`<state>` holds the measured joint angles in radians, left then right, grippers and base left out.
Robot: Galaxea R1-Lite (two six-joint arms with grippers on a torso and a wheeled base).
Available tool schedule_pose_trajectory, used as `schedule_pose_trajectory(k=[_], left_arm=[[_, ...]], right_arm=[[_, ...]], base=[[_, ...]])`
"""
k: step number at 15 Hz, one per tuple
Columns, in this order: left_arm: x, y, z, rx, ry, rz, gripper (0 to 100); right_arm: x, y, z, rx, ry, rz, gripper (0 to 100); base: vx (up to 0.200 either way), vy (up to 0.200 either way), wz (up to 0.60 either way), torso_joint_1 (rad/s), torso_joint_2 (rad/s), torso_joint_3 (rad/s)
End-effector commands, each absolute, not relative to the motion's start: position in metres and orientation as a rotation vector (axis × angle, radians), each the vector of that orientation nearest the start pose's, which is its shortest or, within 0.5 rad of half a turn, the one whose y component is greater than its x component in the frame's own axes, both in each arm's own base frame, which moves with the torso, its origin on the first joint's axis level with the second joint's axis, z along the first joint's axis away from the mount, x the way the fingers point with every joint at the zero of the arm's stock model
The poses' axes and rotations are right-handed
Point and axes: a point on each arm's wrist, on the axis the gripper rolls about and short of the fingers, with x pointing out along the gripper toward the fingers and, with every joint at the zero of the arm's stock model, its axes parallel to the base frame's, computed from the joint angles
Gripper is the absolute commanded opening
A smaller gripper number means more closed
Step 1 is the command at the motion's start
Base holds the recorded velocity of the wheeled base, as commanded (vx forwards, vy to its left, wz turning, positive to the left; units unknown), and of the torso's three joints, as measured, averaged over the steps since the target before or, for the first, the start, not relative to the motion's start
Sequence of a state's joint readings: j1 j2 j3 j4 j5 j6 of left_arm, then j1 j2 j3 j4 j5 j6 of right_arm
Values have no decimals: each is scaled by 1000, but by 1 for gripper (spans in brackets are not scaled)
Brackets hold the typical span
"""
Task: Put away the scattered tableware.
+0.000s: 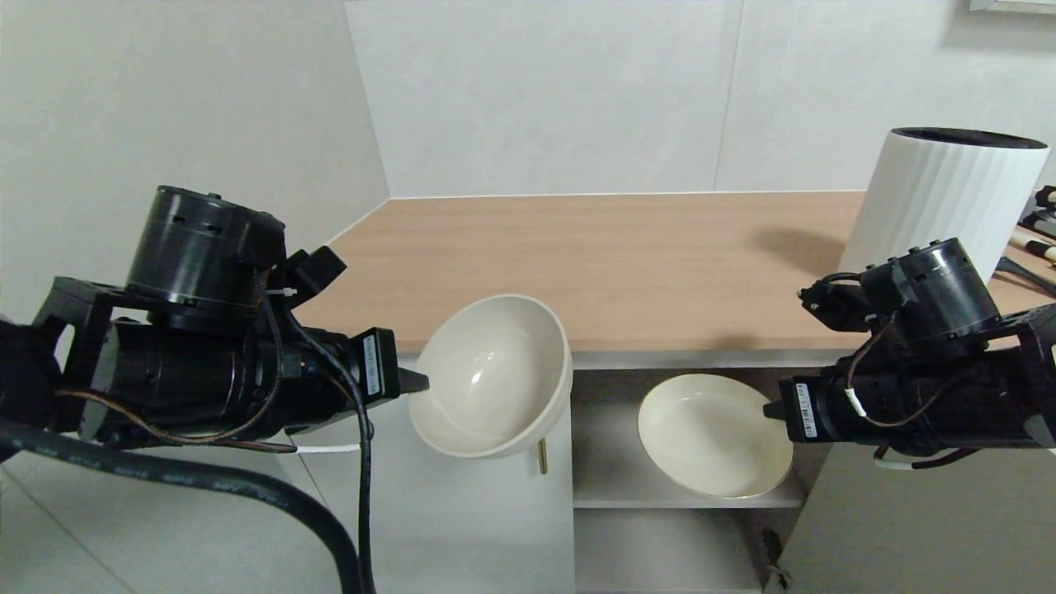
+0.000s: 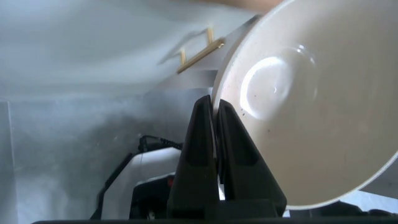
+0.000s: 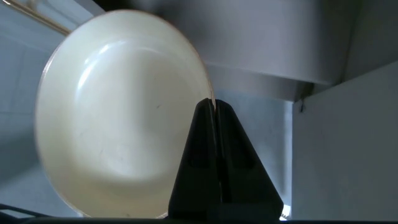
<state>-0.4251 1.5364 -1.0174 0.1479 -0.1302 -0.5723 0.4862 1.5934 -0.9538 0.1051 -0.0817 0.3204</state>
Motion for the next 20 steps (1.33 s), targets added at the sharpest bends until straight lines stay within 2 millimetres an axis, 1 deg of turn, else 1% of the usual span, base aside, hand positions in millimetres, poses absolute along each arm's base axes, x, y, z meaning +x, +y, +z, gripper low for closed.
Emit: schedule_pose_trajectory(k=[1, 9, 14, 15, 18, 19, 20], left_arm=[[235, -110, 215, -437, 800, -326, 0], [235, -110, 215, -438, 800, -324, 0], [235, -110, 215, -438, 800, -324, 0], [235, -110, 215, -438, 801, -324, 0], [235, -110, 215, -438, 800, -324, 0], [235, -110, 215, -438, 800, -324, 0], [235, -110, 215, -438, 800, -324, 0]], right_arm=[[238, 124, 185, 91, 776, 265, 0], [241, 125, 181, 84, 791, 262, 0], [241, 126, 180, 82, 795, 259, 0], [244, 127, 177, 79, 805, 257, 0], [255, 134, 159, 60, 853, 250, 0], [263, 138, 144, 31, 879, 244, 0], [266, 140, 137, 14, 899, 245, 0]], base=[[0, 0, 0, -173, 476, 295], [0, 0, 0, -143, 452, 307], [0, 0, 0, -20, 85, 63], [0, 0, 0, 0, 0, 0], [0, 0, 0, 0, 0, 0], [0, 0, 0, 0, 0, 0], [0, 0, 0, 0, 0, 0]])
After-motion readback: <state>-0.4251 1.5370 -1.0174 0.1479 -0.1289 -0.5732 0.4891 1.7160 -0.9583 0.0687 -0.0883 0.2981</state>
